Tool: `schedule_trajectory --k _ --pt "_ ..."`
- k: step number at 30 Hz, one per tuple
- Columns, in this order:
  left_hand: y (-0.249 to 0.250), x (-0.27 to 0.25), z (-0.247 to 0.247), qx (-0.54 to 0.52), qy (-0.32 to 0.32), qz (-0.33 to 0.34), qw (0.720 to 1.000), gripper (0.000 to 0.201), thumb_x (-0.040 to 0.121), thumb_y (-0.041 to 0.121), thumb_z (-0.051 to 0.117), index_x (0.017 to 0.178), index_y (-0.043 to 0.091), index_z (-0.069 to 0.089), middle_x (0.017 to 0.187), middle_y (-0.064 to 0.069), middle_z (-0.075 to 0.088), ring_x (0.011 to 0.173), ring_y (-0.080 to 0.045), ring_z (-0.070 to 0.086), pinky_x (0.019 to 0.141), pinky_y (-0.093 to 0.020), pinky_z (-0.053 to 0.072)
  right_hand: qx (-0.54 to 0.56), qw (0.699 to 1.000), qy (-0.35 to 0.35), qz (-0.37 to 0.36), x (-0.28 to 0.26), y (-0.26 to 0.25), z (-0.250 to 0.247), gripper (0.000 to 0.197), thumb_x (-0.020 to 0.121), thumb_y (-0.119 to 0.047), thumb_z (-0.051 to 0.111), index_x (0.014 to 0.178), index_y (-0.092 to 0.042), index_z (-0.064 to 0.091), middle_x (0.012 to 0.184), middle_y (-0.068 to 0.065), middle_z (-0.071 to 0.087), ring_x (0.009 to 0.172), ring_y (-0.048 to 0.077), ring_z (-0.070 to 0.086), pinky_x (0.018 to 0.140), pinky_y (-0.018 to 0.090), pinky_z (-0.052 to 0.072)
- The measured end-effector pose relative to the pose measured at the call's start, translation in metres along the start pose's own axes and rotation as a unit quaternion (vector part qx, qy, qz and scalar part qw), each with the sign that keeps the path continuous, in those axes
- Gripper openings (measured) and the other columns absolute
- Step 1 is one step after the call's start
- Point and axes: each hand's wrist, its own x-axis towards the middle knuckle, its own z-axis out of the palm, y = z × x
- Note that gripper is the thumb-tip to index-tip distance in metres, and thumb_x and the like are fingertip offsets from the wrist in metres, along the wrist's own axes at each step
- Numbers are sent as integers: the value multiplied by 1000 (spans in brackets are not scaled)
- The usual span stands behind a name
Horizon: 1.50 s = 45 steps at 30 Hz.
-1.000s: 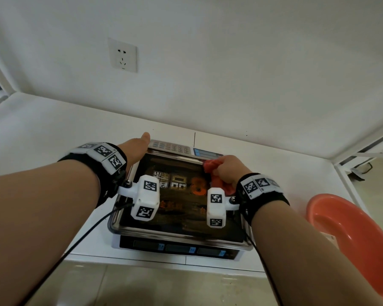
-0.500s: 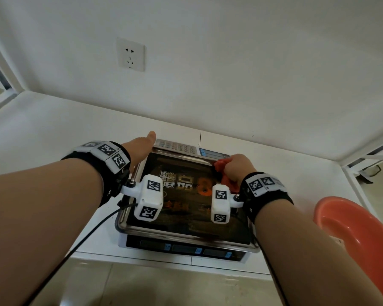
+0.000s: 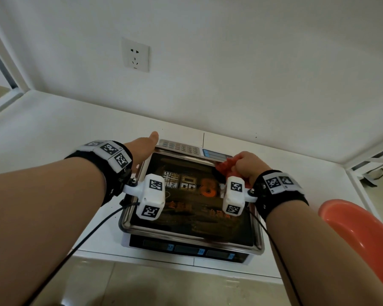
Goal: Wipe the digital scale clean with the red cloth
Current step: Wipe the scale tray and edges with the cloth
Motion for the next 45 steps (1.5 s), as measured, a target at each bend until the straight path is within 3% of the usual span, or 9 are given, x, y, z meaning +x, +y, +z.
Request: schedule_trajectory --k 3,8,15,20,25,32,35,38,45 --pt "-1 0 0 -6 -2 -5 1000 81 81 71 21 140 19 40 142 -13 47 126 -33 47 103 -52 40 -99 993 71 -4 3 4 9 31 78 -3 75 106 -12 65 107 9 70 94 21 66 89 40 59" --pt "1 -1 4 3 5 1 1000 75 89 65 19 143 16 36 142 -14 45 128 -33 44 107 -50 37 -72 995 67 -4 -2 -5 24 26 80 -5 77 94 -21 63 73 -9 59 65 3 52 73 26 55" --pt "-1 1 0 7 2 5 1000 77 86 67 19 141 16 40 141 -12 48 126 -32 46 106 -49 39 50 998 -23 -4 -5 -21 26 18 81 4 72 90 -11 67 101 12 73 94 24 69 87 42 59" --pt "-1 0 -3 -11 -8 -10 1000 76 85 68 21 140 20 41 140 -7 48 126 -30 46 104 -49 40 -16 996 92 -16 8 -19 17 53 54 1 78 97 -18 55 100 9 72 91 27 69 80 47 61" --pt "1 -1 -3 -4 -6 -2 1000 74 87 66 20 141 19 39 141 -9 47 127 -32 45 105 -49 38 -145 982 117 -34 -1 -16 34 46 59 -3 80 99 -18 61 92 1 68 89 22 64 78 39 61" --pt "2 -3 -2 -4 -6 -1 1000 73 88 65 20 142 18 37 141 -9 45 126 -32 45 105 -50 38 -98 989 40 -100 -4 -26 49 21 78 -6 77 90 -21 70 98 -1 74 97 17 68 83 40 62" --pt "2 -3 -2 0 -3 -1 1000 74 89 63 20 143 16 36 143 -9 44 129 -32 43 108 -50 35 -26 995 -11 -99 -7 -34 44 13 88 3 65 89 -10 67 70 -4 73 65 1 72 57 20 59" --pt "2 -4 -4 -10 -12 -5 1000 74 87 65 21 141 18 38 143 -7 45 128 -30 44 107 -50 37 8 995 18 -102 -7 -43 32 14 84 2 64 83 -12 67 74 4 75 74 20 75 67 31 63" --pt "4 -7 -3 -22 -6 -8 1000 72 90 63 21 144 17 34 146 -7 41 130 -32 42 107 -51 36 -161 978 92 -94 11 -33 44 18 80 -25 73 93 -13 73 88 5 77 84 24 73 76 43 63"
